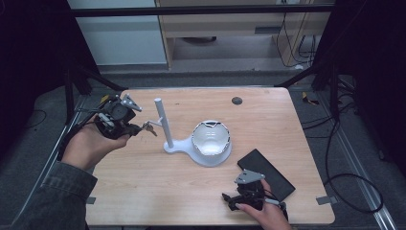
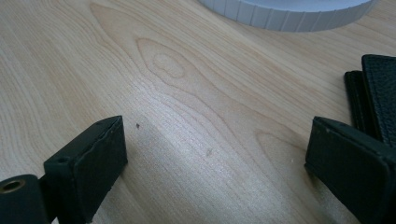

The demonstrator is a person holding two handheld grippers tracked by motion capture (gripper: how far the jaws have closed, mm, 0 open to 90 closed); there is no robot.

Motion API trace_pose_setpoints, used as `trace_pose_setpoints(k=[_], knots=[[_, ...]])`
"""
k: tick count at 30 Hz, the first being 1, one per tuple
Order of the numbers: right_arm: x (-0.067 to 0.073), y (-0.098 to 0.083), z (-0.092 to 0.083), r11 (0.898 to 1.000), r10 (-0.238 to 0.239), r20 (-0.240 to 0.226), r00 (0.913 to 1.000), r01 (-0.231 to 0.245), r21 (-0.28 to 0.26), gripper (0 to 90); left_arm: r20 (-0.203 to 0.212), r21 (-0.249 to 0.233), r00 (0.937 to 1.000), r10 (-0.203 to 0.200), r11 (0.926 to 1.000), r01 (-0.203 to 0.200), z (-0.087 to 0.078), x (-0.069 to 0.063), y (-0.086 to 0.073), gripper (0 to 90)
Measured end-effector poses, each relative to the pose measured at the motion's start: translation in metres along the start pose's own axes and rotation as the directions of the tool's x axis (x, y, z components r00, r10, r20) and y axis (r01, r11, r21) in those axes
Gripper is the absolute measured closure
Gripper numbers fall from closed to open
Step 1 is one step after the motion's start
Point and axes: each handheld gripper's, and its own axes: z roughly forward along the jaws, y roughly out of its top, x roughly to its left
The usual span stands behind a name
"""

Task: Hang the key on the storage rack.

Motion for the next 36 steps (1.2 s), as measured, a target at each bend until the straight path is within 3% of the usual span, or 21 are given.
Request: trace_pose_setpoints(k=[6, 19, 36], knots=[[0.000, 0.000, 0.000, 1.000, 0.000, 0.000, 1.0000, 0.000, 0.000, 5.4, -0.010, 0.028, 1.0000, 0.002, 0.9996, -0.001, 0.005, -0.001, 0.015, 88.0], [0.001, 0.000, 0.000, 1.000, 0.005, 0.003, 1.0000, -0.005, 0.001, 5.4, -0.025, 0.069, 0.9996, 0.011, 0.9976, -0.010, 0.015, -0.003, 0.024, 87.9], [0.001, 0.000, 0.000, 1.000, 0.006, 0.003, 1.0000, -0.006, 0.002, 5.3, -0.041, 0.074, 0.9992, 0.001, 0.9972, 0.002, 0.016, -0.006, 0.036, 88.0]])
